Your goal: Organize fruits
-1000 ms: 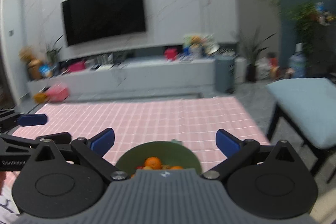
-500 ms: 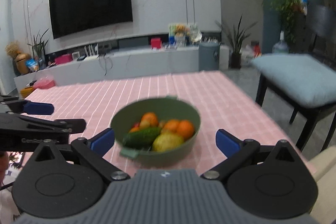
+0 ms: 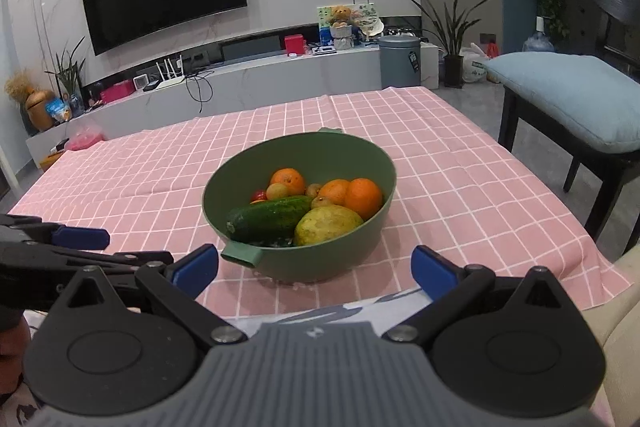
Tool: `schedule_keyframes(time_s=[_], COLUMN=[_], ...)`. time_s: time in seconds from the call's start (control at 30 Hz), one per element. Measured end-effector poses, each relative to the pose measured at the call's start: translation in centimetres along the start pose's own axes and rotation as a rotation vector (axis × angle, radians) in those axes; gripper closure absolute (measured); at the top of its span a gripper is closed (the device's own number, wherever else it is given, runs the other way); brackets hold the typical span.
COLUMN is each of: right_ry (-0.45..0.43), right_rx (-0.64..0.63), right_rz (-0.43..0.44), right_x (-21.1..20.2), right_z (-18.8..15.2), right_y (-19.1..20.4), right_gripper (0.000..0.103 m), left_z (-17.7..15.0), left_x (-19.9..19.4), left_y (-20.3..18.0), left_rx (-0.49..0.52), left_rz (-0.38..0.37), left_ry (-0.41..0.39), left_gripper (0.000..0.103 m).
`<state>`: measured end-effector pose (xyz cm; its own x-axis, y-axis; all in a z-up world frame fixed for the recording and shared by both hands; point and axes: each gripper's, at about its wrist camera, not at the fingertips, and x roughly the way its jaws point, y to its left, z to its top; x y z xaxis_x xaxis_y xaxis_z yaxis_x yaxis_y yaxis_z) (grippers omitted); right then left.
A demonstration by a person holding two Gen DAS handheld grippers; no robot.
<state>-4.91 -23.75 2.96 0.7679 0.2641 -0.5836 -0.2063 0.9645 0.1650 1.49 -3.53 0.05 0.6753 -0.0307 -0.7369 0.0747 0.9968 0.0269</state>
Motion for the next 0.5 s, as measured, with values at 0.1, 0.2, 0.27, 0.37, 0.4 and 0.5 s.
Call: schedule_keyframes(time_s=[0.1, 0.2, 0.27, 0.37, 0.4, 0.5], right_ry=[0.007, 0.005, 0.003, 0.003, 0.003, 0.004], right_rx=[0.004, 0.002, 0.005, 0.004, 0.003, 0.002], right_rz=[0.006, 0.008, 0.009, 0.009, 0.008, 0.007], right_x=[0.26, 0.37, 0.33, 0.33, 0.32, 0.35], right_z=[-0.01, -0.07, -0.13, -0.11, -0.11, -0.09], right_y=[0.03, -0.02, -0.08, -0.08, -0.08, -0.05], right_gripper=[0.005, 0.005, 0.005, 0.005, 0.005, 0.005], left_z=[-0.30, -0.38, -0.35, -0.16, -0.14, -0.04], left_x=[0.14, -0.09, -0.39, -0.55, -0.61, -0.66], left_y=[0.53, 0.59, 0.44, 0.32, 0.31, 0.32], left_rx=[-0.037, -0.038, -0.028, -0.020, -0.019, -0.021], left_rz=[-0.010, -0.016, -0.014, -0.016, -0.016, -0.017], left_ry=[0.020, 0.024, 0.017, 0.010, 0.009, 0.008], left_gripper=[0.012, 0.012, 0.012, 0.012, 0.012, 0.012])
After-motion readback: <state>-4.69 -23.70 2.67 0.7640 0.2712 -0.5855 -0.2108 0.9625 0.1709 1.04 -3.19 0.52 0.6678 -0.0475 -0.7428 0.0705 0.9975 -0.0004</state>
